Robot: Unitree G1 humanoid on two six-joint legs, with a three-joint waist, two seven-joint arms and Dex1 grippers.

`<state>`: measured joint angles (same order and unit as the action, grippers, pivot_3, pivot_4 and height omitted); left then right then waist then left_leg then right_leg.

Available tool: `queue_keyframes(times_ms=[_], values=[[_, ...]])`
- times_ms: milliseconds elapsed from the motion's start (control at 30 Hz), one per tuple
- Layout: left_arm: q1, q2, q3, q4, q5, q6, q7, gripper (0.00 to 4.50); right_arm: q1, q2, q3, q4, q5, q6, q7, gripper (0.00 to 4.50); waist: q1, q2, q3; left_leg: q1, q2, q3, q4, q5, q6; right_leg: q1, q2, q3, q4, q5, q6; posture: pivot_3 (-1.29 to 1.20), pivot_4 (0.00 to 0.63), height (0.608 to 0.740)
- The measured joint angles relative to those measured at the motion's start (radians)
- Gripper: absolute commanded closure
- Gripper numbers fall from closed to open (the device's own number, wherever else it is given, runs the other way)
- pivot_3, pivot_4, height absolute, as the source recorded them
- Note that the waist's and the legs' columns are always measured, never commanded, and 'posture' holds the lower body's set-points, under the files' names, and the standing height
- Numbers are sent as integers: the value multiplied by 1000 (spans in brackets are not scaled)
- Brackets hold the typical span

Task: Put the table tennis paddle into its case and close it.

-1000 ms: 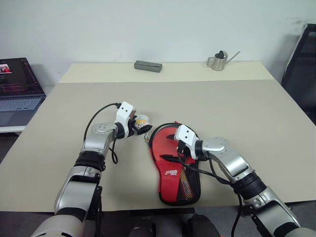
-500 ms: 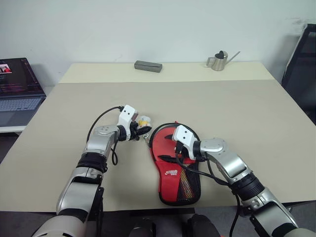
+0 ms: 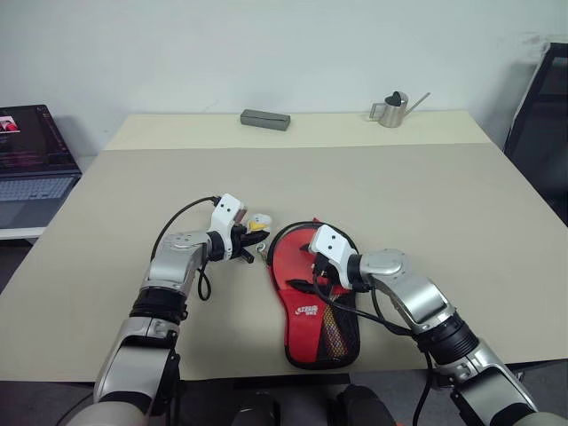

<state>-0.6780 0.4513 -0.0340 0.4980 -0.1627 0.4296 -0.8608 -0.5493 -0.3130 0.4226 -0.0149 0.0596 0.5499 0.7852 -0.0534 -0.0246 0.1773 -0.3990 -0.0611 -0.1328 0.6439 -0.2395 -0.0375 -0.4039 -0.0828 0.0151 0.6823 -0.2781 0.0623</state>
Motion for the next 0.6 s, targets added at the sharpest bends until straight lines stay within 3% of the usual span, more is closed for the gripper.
queue_keyframes(times_ms=[233,333,600], values=[[-47,35,2,-68,-33,51,-36,4192,-9,10,2,63,0,-38,2,0,0,-1,-3,2,0,0,0,0,1,3,0,0,0,0,0,0,150,740],[-77,35,-6,-64,-33,51,-50,4193,-11,21,2,98,0,-59,0,0,0,-1,-3,14,0,0,-2,-1,2,15,1,0,-2,0,0,0,150,740],[-164,19,-77,115,50,-70,-62,4193,-10,48,1,142,-3,-85,-26,0,-1,-1,-4,24,1,0,-3,-1,2,23,7,0,-2,-1,1,0,150,740]])
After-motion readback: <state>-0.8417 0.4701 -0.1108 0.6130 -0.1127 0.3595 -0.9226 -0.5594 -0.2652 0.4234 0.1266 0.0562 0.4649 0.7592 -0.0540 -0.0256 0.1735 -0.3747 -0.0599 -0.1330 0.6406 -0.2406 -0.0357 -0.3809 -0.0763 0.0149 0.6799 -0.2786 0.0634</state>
